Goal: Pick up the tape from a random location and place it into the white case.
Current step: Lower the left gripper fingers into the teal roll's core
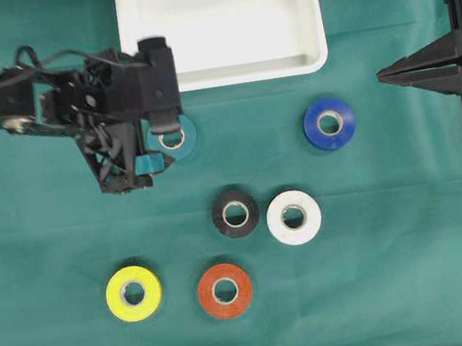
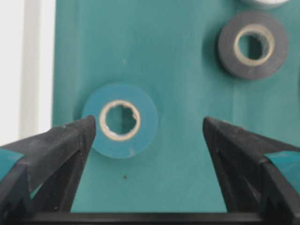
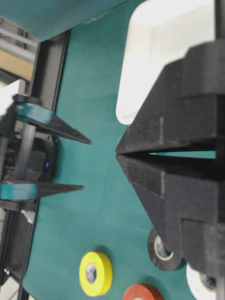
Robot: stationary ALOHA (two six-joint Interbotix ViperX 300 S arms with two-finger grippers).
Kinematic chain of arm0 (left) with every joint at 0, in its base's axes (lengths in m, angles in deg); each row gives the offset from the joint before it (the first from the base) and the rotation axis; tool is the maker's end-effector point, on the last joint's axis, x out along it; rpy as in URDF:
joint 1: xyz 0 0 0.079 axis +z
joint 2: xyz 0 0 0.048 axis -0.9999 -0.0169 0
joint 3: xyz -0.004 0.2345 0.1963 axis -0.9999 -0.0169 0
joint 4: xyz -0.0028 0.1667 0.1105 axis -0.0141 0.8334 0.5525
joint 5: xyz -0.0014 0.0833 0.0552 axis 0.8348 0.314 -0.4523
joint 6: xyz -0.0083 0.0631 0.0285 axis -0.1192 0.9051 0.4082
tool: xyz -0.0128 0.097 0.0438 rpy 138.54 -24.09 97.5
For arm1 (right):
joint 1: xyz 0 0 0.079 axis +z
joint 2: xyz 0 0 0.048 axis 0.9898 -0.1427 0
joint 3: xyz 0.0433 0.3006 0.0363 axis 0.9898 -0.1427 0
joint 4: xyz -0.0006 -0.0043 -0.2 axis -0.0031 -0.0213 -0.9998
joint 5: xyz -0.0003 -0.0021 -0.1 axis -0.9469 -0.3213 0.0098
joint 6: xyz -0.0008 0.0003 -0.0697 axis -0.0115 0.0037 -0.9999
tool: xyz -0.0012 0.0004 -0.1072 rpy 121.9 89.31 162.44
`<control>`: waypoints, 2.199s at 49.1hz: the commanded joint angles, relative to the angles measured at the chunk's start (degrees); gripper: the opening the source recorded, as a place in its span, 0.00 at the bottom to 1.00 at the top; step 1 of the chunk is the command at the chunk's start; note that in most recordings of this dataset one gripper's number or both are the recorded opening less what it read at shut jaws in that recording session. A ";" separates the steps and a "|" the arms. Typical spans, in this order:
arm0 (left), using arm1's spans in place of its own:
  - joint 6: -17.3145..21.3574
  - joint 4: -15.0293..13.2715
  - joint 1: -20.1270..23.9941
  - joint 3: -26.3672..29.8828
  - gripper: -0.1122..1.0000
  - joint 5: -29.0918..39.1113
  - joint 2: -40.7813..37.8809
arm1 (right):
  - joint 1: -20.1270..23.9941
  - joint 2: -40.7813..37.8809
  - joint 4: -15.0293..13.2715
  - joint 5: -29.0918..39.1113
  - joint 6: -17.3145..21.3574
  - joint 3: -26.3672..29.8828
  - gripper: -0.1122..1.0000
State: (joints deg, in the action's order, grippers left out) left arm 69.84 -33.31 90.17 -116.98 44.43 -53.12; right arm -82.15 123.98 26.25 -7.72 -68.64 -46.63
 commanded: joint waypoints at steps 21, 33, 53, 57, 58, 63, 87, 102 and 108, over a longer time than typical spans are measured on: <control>-0.26 -0.18 -0.53 -0.62 0.99 -5.71 -6.86 | -0.09 -1.49 -0.09 -0.26 0.09 0.88 0.10; -0.35 -0.26 -0.70 -0.70 0.99 -5.98 -10.28 | -0.09 -2.02 -0.09 -0.26 0.09 0.79 0.10; -2.02 -0.35 -1.58 -2.11 0.99 -9.49 -14.59 | -0.26 -2.11 -0.09 -0.26 0.09 0.79 0.10; -2.29 -0.35 -1.58 -2.72 0.99 -10.37 -15.29 | -0.35 -2.11 -0.09 -0.26 0.09 0.70 0.10; -2.37 -0.35 -1.58 -2.81 0.99 -10.55 -15.47 | -0.35 -2.11 -0.09 -0.26 0.09 0.79 0.10; -2.46 -0.35 -1.58 -3.16 0.99 -11.43 -16.08 | -0.26 -2.11 -0.09 -0.26 0.09 0.79 0.10; -2.46 -0.26 -1.58 -3.60 0.98 -11.34 -15.91 | -0.26 -2.37 -0.09 -0.26 0.18 0.79 0.10; -2.37 -0.18 -1.58 -3.60 0.65 -11.34 -15.64 | -0.26 -2.64 -0.09 -0.26 0.18 0.79 0.10; -2.37 -0.18 -1.58 -3.52 0.35 -11.25 -15.29 | -0.26 -2.72 -0.09 -0.26 0.18 0.79 0.10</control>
State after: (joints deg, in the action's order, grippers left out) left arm 67.47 -33.39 88.86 -120.76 33.01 -69.74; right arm -82.41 121.52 26.25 -7.72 -68.55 -46.63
